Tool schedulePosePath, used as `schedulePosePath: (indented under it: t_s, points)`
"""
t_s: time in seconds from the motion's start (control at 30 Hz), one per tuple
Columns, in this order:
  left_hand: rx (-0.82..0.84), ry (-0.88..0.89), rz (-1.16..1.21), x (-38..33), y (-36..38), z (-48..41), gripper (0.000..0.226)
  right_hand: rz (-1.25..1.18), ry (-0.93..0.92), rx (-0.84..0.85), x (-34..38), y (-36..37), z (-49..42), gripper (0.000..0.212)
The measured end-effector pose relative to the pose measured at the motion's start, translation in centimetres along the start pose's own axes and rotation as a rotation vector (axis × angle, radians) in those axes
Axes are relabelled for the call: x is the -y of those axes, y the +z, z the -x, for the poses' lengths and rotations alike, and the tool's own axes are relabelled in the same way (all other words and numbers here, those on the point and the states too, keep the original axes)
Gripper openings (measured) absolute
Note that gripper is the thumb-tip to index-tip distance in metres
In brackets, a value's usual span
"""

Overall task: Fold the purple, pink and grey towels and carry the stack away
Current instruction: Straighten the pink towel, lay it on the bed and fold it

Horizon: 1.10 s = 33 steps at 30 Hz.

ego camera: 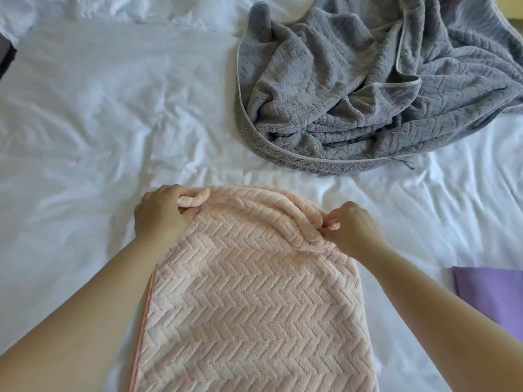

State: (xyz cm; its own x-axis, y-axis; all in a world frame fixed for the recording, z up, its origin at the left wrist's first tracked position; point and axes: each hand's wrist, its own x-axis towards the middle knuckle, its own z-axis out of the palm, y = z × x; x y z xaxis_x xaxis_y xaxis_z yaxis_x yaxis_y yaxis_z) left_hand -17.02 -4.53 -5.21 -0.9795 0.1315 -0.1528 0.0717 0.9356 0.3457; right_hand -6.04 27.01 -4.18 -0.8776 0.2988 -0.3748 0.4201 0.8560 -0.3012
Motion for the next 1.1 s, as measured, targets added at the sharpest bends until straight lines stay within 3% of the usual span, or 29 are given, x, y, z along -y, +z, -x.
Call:
schedulePosePath:
  t_s: [0.1,0.17,0.23,0.43,0.53,0.73,0.9,1.0,1.1]
  points:
    - [0.011,-0.024,0.014,-0.1,0.4,-0.1,0.031,0.120,0.019,0.160,0.3,-0.5,-0.8,0.015]
    - [0.003,-0.029,0.035,0.0,0.7,-0.1,0.031,0.200,0.027,0.166,0.9,-0.1,-1.2,0.005]
    - [-0.017,-0.022,0.098,0.0,0.9,0.0,0.031,0.223,0.037,0.159,1.3,0.1,-1.5,0.018]
    - [-0.055,-0.153,0.396,0.6,0.0,-0.1,0.020,-0.203,0.092,0.080,-0.7,-6.4,-4.8,0.016]
    - [-0.040,-0.148,0.428,0.7,-0.5,-1.0,0.014,-0.216,0.098,0.075,-1.1,-9.7,-6.6,0.014]
    - [0.327,-0.288,0.722,1.1,-1.8,-2.9,0.022,-0.200,0.107,0.159,-1.2,-8.9,-7.9,0.008]
    - [0.335,-0.375,0.855,1.6,-2.9,-4.1,0.033,-0.216,-0.195,0.195,-1.5,-9.0,-7.1,0.029]
    - [0.344,-0.347,0.827,1.6,-3.3,-4.2,0.028,0.035,-0.379,0.293,-1.3,-9.1,-6.7,0.028]
    - [0.374,-0.276,0.763,1.5,-3.5,-4.1,0.025,0.226,-0.430,0.454,-1.0,-9.3,-5.9,0.024]
